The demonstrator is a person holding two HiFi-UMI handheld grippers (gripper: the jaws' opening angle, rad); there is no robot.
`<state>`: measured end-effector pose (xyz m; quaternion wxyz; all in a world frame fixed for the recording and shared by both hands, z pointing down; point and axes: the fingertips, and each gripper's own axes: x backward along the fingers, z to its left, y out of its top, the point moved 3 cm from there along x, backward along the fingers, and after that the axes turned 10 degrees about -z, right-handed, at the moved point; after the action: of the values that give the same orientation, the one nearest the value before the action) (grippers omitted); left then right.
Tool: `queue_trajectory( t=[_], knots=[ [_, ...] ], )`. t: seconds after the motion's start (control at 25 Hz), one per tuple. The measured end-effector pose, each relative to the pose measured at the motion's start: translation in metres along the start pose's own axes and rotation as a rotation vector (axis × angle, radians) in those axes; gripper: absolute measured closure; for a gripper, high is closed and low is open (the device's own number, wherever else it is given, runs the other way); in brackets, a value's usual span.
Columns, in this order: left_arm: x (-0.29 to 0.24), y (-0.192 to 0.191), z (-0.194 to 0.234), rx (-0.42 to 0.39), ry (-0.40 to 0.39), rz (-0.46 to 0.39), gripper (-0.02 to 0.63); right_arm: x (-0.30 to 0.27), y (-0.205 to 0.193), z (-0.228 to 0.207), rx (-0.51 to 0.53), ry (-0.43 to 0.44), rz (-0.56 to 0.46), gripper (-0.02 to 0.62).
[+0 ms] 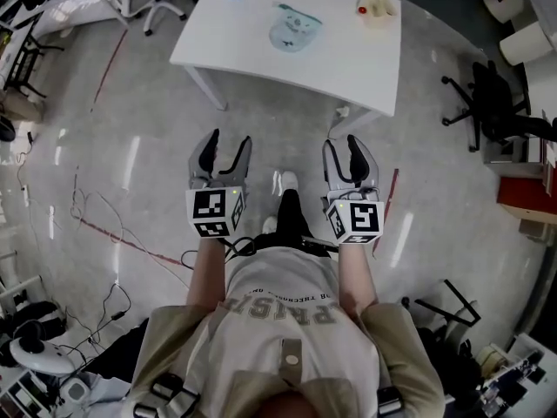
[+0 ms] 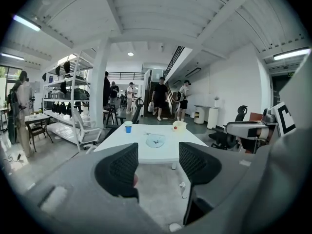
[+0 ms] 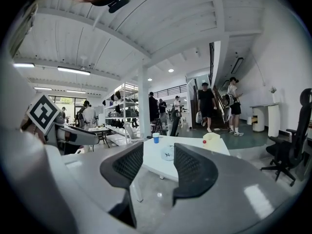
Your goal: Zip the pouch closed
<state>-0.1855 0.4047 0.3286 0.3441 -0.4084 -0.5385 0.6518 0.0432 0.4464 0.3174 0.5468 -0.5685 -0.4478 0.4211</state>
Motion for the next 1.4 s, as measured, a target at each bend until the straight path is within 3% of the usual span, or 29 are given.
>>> queue_trajectory(
  t=[0.76,1.08,1.4],
  knots=[
    [-0.137,0.031,0.002,-0.007,0.079,-0.012,0.336,-0.130,0.013,-0.084,0.013,0.111,-0.012,0.425],
    [-0.161,0.022,0.008,-0.001,0.088,0.028,0.336,-0.155,0.001,-0.103,-0.011,0.104,0.015,0.425],
    [-0.202,0.018,0.034,-0.017,0.045,0.063,0.337,-0.193,-0.019,-0.107,-0.044,0.066,0.038,0.425]
  ],
)
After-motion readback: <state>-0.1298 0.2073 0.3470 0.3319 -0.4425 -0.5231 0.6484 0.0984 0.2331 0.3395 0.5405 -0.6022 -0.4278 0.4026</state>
